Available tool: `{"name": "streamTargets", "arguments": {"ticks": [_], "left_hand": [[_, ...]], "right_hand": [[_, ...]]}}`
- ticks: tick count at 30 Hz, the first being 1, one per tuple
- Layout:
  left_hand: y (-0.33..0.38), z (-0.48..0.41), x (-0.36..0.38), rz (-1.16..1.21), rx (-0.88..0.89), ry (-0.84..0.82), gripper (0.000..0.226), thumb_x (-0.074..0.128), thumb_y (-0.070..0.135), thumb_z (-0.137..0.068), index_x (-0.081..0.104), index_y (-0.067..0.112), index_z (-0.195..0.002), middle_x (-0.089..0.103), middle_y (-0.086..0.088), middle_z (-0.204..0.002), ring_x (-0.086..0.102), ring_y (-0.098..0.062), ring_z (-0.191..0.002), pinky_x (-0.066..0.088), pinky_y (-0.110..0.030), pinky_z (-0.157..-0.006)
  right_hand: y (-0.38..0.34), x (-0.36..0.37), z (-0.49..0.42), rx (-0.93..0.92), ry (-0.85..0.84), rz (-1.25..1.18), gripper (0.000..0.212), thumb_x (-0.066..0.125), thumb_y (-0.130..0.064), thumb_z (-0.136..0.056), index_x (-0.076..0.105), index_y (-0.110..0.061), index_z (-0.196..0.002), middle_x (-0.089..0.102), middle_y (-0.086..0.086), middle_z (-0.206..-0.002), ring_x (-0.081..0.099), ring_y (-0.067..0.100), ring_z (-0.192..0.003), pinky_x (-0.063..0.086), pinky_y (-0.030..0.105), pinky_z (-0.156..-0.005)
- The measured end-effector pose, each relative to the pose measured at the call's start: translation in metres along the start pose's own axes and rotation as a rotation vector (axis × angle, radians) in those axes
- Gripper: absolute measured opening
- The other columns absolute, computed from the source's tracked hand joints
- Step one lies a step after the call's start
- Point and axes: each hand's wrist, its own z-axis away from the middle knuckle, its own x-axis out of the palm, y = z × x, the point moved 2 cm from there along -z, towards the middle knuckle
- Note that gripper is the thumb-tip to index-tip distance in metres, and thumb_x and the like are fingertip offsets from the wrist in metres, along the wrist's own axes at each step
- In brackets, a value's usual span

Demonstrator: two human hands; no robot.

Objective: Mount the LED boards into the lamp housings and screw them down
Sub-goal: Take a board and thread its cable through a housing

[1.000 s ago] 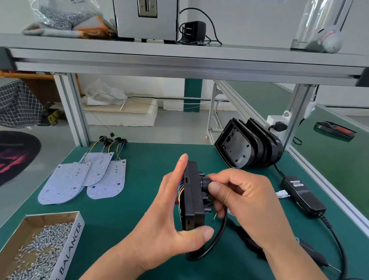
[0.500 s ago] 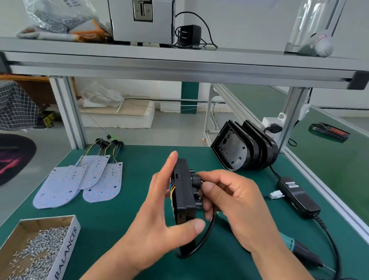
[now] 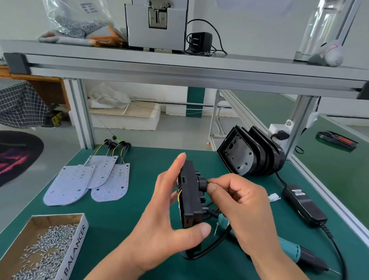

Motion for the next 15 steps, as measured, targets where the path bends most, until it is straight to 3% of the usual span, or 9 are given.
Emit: {"name": "streamTargets", "arguments": {"ticks": [8,11,13,15], "left_hand": [[0.002,0.000,0.000,0.021,0.002,-0.022,0.115,0.087,0.041,-0.075,0.014,0.061,-0.162,0.042,0.003,-0.161,0.043,-0.019,-0.153,0.031,-0.055,-0.128],[0.000,0.000,0.001,0.030,0.005,-0.018,0.117,0.087,0.040,-0.075,0.013,0.061,-0.163,0.041,0.006,-0.162,0.042,-0.019,-0.153,0.031,-0.055,-0.128],[-0.002,-0.001,0.001,0.057,0.012,0.001,0.117,0.088,0.041,-0.075,0.014,0.059,-0.164,0.041,0.004,-0.163,0.042,-0.021,-0.153,0.031,-0.056,-0.128],[-0.002,-0.002,0.000,0.115,0.014,0.057,0.115,0.089,0.042,-0.074,0.019,0.058,-0.164,0.046,0.000,-0.161,0.044,-0.024,-0.152,0.034,-0.057,-0.126]], "right_hand": [[0.003,-0.001,-0.002,-0.015,0.019,-0.021,0.015,0.074,-0.038,-0.087,0.082,-0.025,-0.088,0.058,0.013,-0.065,0.045,0.006,-0.059,0.038,0.018,-0.054],[0.006,-0.002,-0.002,-0.004,0.033,-0.036,0.019,0.075,-0.042,-0.085,0.083,-0.026,-0.091,0.056,0.001,-0.060,0.044,0.005,-0.057,0.037,0.017,-0.053],[0.009,-0.001,-0.002,0.028,0.026,-0.128,0.022,0.079,-0.043,-0.084,0.084,-0.026,-0.097,0.058,-0.009,-0.061,0.044,0.003,-0.055,0.037,0.015,-0.051],[0.013,0.003,0.001,0.101,-0.011,-0.322,0.028,0.084,-0.036,-0.081,0.083,-0.024,-0.106,0.062,-0.004,-0.068,0.047,0.007,-0.054,0.039,0.019,-0.049]]}}
